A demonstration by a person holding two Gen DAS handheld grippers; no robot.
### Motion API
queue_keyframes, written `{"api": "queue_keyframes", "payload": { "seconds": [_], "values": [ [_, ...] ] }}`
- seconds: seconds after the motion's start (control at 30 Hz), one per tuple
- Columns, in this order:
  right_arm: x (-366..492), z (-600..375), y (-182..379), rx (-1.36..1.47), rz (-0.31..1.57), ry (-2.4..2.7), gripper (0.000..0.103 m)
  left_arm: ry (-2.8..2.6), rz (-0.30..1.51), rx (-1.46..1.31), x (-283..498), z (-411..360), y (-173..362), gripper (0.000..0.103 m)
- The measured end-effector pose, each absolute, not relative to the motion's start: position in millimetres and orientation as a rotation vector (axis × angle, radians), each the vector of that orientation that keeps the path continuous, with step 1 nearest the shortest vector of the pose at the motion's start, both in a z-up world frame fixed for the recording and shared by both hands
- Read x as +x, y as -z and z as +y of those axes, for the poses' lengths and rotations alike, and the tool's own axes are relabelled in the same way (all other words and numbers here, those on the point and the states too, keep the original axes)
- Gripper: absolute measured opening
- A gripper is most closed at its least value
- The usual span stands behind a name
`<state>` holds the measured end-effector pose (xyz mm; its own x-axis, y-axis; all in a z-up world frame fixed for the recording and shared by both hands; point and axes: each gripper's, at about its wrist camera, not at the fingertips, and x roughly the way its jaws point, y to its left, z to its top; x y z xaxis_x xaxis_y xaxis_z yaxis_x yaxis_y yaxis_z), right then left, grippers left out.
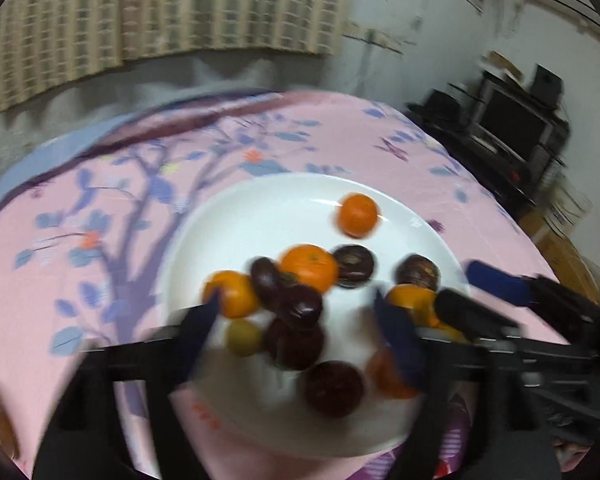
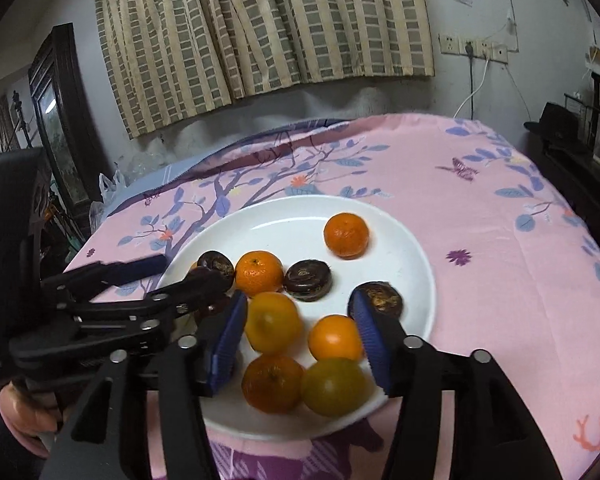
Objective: Organize fruits
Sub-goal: 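Lower the yellow fruit and cherry onto the white plate and open both tools, then grasp a red cherry tomato with the right tool while the left tool grasps a mangosteen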
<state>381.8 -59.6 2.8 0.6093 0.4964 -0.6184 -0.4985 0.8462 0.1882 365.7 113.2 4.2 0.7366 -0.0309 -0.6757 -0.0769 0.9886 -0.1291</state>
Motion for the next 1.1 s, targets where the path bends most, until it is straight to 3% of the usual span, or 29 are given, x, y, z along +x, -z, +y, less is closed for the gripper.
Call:
{"api": "queue_keyframes", "payload": {
  "seconds": [0.2, 0.6, 0.77, 1.0, 1.1],
  "values": [
    [342, -83, -5, 0.0, 0.747, -0.596, 0.062, -0.058, 0.72, -0.159, 314, 125, -20, 0.098],
    [283, -54, 45, -0.165, 0.874, -0.671, 0.062, -0.16, 0.864, -0.299, 241, 138, 37, 0.098],
    [276, -42, 51, -0.222, 0.893, -0.69, 0.054, -0.163, 0.804, -0.292, 233, 137, 27, 0.098],
    [276, -41, 56, -0.242, 0.906, -0.681, 0.053, -0.149, 0.807, -0.276, 233, 131, 24, 0.098],
    [277, -40, 58, -0.246, 0.912, -0.677, 0.048, -0.146, 0.809, -0.274, 233, 131, 24, 0.098]
  ]
}}
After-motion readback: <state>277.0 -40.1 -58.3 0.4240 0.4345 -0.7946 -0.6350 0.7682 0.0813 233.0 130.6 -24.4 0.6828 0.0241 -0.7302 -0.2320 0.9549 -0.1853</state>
